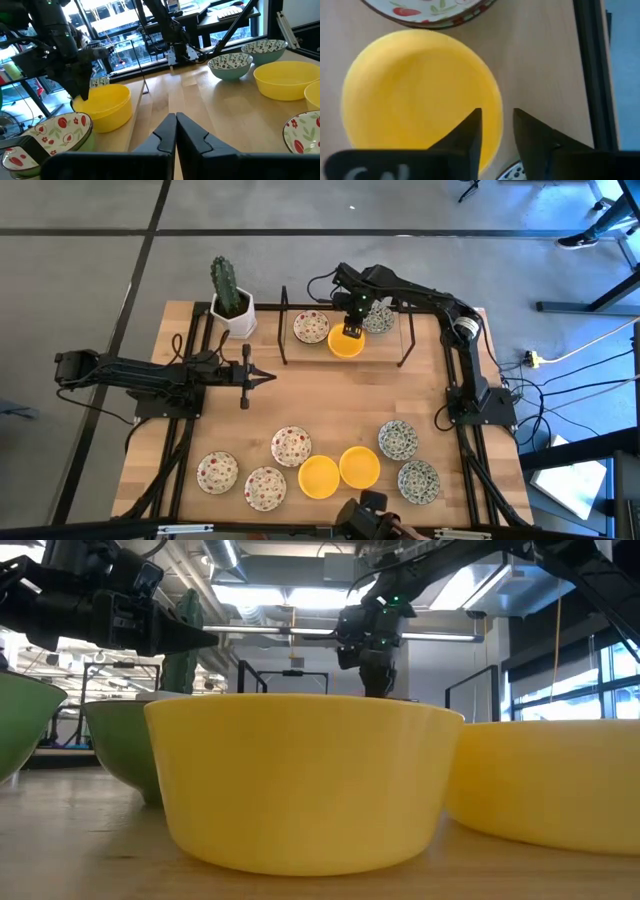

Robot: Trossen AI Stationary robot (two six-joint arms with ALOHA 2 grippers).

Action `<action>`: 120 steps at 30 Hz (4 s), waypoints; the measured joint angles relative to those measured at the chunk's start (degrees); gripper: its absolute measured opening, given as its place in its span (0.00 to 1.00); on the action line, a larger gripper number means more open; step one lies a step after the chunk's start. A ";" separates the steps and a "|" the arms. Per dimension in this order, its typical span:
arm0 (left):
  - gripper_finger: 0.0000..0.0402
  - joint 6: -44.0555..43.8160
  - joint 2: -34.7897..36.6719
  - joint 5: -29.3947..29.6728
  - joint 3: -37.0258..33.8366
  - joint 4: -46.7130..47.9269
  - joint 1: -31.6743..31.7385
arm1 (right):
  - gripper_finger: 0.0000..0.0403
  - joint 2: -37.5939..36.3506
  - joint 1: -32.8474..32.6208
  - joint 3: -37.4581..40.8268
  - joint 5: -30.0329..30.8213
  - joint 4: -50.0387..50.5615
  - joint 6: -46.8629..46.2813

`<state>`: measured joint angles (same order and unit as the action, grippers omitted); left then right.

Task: Pick & Place Mini bowls
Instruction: Stack the yellow bowl on top of the yellow bowl on the shelf, then stack the blue black bowl on top of the blue black bowl on the shelf

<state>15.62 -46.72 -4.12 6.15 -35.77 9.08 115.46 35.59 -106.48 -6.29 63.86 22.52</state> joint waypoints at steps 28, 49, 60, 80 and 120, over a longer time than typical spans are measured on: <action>0.02 -0.01 0.00 0.02 -0.02 0.48 0.01 | 0.03 -19.28 -12.93 -22.49 1.47 8.26 -6.93; 0.01 0.06 0.00 0.11 -0.02 0.42 0.02 | 0.01 -69.05 -44.99 71.37 12.80 -65.35 -27.70; 0.01 -0.33 0.00 1.13 -0.02 -4.70 0.00 | 0.01 -70.23 -40.22 79.82 -1.72 -77.91 -18.10; 0.01 6.18 -0.02 2.97 -0.02 -12.47 1.42 | 0.01 -69.83 -26.58 88.21 -8.73 -86.02 -12.25; 0.02 -2.93 -0.04 2.84 0.98 -3.84 10.54 | 0.08 -51.43 -34.56 51.25 9.09 -8.88 -47.94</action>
<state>12.69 -46.76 -1.28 7.14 -39.61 19.62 64.03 1.04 -55.22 2.79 54.98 -25.41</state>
